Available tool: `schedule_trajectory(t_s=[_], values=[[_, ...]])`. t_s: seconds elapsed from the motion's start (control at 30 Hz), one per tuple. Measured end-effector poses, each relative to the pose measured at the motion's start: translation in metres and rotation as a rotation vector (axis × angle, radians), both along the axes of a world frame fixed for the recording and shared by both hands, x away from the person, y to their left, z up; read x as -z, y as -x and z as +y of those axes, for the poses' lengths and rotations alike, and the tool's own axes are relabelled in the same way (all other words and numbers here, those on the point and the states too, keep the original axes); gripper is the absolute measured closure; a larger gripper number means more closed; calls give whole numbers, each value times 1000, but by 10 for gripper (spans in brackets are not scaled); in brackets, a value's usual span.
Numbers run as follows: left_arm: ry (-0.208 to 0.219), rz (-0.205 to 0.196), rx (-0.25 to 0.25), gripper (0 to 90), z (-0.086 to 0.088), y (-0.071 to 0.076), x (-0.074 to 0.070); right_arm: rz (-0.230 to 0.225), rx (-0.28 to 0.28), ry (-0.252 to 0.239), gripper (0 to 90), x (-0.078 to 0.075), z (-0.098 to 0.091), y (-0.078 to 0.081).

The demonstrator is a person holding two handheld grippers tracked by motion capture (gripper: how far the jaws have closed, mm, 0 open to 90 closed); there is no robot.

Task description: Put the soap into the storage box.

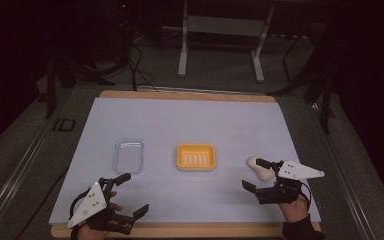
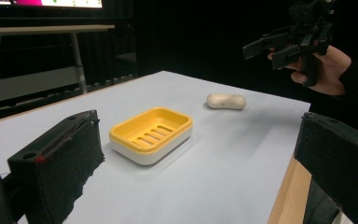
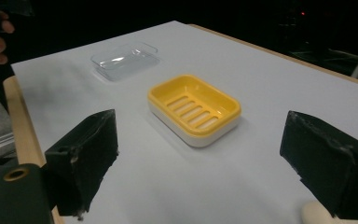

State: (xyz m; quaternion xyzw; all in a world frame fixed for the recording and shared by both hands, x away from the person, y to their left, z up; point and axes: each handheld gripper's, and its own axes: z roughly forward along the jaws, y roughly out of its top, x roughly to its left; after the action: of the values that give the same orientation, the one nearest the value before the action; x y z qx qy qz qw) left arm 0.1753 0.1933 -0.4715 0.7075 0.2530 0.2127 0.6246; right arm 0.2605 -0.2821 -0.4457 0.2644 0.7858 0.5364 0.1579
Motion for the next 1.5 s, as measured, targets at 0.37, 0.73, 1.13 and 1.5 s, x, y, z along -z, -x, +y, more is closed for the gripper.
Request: schedule_trajectory(t_s=[0.37,0.73,1.13,1.5], values=[[-6,2,4,11,1,0,0,69,-81,124,111,-1,8,-9],[-19,7,7,11,-1,0,1,175,-148,335,111,-6,18,-19],[-27,10,7,11,-1,-1,2,264,-183,503,111,2,27,-20],[-35,13,14,11,-2,-1,2,374,-178,629,111,10,27,-25]])
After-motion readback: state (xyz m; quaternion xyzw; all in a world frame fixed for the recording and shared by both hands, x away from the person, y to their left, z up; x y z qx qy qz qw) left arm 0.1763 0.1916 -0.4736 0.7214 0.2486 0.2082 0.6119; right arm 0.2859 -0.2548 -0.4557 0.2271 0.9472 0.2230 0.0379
